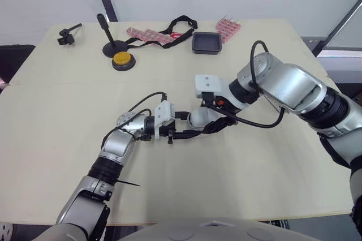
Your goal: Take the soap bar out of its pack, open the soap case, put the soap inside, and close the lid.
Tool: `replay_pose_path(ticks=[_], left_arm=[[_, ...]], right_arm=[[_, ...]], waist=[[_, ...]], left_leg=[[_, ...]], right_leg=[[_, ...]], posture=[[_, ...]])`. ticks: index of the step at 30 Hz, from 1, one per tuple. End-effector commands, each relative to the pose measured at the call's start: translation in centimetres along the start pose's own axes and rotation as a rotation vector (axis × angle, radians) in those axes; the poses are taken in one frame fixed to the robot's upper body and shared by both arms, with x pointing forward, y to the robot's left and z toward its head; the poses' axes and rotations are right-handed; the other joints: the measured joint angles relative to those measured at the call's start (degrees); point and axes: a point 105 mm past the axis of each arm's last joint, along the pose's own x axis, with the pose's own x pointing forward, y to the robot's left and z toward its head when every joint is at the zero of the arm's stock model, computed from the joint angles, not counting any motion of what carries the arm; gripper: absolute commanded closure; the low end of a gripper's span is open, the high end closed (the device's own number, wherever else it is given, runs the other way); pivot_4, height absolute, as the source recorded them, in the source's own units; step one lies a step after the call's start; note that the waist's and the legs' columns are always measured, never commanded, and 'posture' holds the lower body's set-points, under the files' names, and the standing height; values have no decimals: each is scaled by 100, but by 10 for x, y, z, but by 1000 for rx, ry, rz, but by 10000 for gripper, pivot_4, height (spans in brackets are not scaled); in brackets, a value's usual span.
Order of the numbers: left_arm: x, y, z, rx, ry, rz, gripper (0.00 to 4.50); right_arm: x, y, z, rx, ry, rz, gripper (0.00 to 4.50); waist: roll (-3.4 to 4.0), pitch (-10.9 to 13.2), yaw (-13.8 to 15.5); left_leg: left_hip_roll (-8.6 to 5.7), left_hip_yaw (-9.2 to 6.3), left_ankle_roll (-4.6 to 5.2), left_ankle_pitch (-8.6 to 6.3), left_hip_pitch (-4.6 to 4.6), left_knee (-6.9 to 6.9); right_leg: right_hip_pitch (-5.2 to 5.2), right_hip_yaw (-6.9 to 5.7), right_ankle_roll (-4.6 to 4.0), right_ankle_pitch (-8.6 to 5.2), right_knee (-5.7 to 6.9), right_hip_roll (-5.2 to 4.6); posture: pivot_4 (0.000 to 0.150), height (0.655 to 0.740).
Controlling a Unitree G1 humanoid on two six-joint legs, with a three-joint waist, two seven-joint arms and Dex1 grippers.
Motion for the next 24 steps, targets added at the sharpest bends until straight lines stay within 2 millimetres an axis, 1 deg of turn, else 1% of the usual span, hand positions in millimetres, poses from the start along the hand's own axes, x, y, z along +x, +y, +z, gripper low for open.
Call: replay_pose_path(ticks=[1, 7, 11, 14, 17, 21, 22, 24], left_arm=[[0, -2, 3, 14, -6, -12, 25530], [-1, -1, 3, 17, -3, -14, 25530], [-1, -1, 2, 20, 2, -17, 25530], [-1, 1, 2, 24, 6, -18, 25530], [-2, 1, 2, 26, 8, -19, 25530], [-3, 1, 2, 27, 11, -18, 25530], [-3, 1, 2, 27, 11, -17, 25530], [-4, 1, 2, 26, 13, -16, 25530]], right_arm=[[-19, -4, 10, -37, -34, -62, 2901], [-29, -4, 10, -26, -57, -85, 2901], [-42, -3, 15, -21, -94, -116, 2901], [-57, 5, 23, -16, -149, -124, 2901], [-69, 6, 27, 9, -209, -149, 2901], [-86, 7, 24, 86, -339, -169, 2901], [-91, 4, 21, 120, -384, -186, 2901], [-97, -7, 12, 155, -467, -272, 2901]], waist=[[0, 0, 0], [0, 0, -2], [0, 0, 5], [0, 0, 3], [0, 0, 4], [-4, 0, 36], [-4, 0, 51], [-4, 0, 72]], left_leg=[[0, 0, 0, 0, 0, 0], [0, 0, 0, 0, 0, 0], [0, 0, 0, 0, 0, 0], [0, 0, 0, 0, 0, 0], [0, 0, 0, 0, 0, -1], [-1, 0, 0, 0, 0, 0], [0, 0, 0, 0, 0, 0], [-1, 0, 0, 0, 0, 0]], right_leg=[[0, 0, 0, 0, 0, 0], [0, 1, 0, 0, 0, 1], [0, 1, 0, 0, 0, 1], [0, 3, 0, 0, -1, 1], [0, 3, 0, 0, -2, 2], [1, 4, 0, 0, -2, 1], [2, 4, 0, 0, -3, 1], [2, 4, 0, 0, -6, 0]], posture=[[1500, 7291], [1500, 7291], [1500, 7291], [1500, 7291], [1500, 7291], [1500, 7291], [1500, 7291], [1500, 7291]])
